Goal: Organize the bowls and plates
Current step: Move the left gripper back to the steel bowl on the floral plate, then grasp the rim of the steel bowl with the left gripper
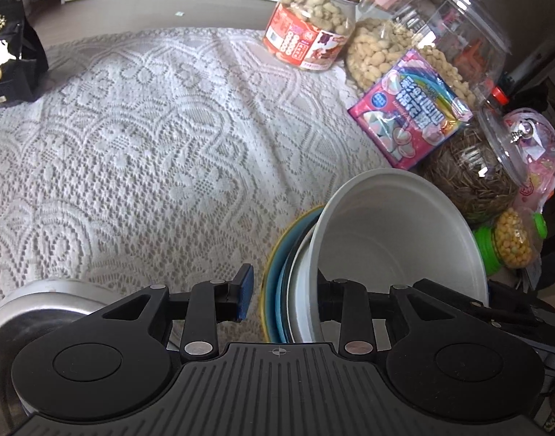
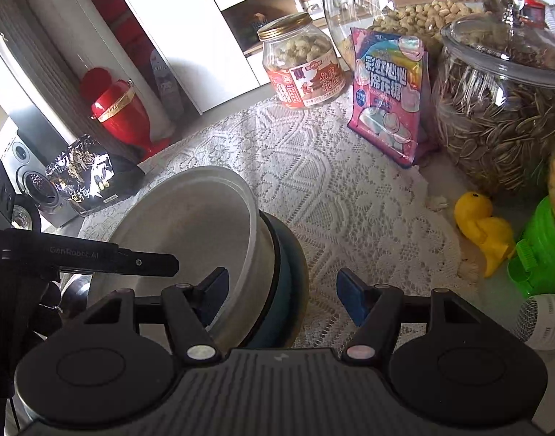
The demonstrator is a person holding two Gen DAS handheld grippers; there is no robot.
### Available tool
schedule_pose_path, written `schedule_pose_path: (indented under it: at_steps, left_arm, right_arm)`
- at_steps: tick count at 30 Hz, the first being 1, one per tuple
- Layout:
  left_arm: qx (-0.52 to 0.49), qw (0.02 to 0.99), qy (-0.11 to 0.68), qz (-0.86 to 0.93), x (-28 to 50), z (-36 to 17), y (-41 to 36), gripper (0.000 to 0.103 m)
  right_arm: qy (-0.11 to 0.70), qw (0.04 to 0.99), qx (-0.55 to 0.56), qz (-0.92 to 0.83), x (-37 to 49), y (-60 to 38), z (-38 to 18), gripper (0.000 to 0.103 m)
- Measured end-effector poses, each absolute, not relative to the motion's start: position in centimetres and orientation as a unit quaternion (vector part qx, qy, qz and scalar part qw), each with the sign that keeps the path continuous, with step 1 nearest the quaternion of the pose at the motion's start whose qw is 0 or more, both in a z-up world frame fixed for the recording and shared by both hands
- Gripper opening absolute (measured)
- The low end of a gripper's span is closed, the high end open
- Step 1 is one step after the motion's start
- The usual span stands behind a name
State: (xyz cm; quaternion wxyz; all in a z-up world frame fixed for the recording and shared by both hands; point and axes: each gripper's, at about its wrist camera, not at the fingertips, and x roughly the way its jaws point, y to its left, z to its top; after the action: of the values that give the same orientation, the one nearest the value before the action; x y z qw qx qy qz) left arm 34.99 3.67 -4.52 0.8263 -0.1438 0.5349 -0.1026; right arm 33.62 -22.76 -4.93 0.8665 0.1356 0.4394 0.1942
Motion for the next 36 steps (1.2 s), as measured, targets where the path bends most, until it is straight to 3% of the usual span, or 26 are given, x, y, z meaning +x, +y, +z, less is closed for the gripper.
schedule_pose_path:
  at_steps: [11, 21, 30, 36]
  left_arm:
    - [-0.128, 0.813, 0.557, -0.114, 35.5, -5.4, 2.2, 0.038]
    - [-0.122, 0.838, 0.514, -0.134, 31.4, -0.8, 4.7, 0.036]
    - [-0.135, 0.895, 0.422, -0.055, 20.1, 3.0, 13.1, 0.036]
    - [-0.207, 0.887, 0.412, 0.037, 15.8, -0.1, 19.7, 0.036]
  right_arm:
    - [0.495, 0.821, 0.183, 0.22, 35.3, -22.0, -7.5, 0.065]
    - [0.386, 0.899, 0.11, 0.176, 30.1, -23.3, -2.4, 0.065]
    - [0.333, 0.918, 0.085, 0.199, 22.0, -22.5, 1.9, 0.065]
    - [0.405, 0.864, 0.067, 0.29, 21.0, -14.3, -0.7, 0.065]
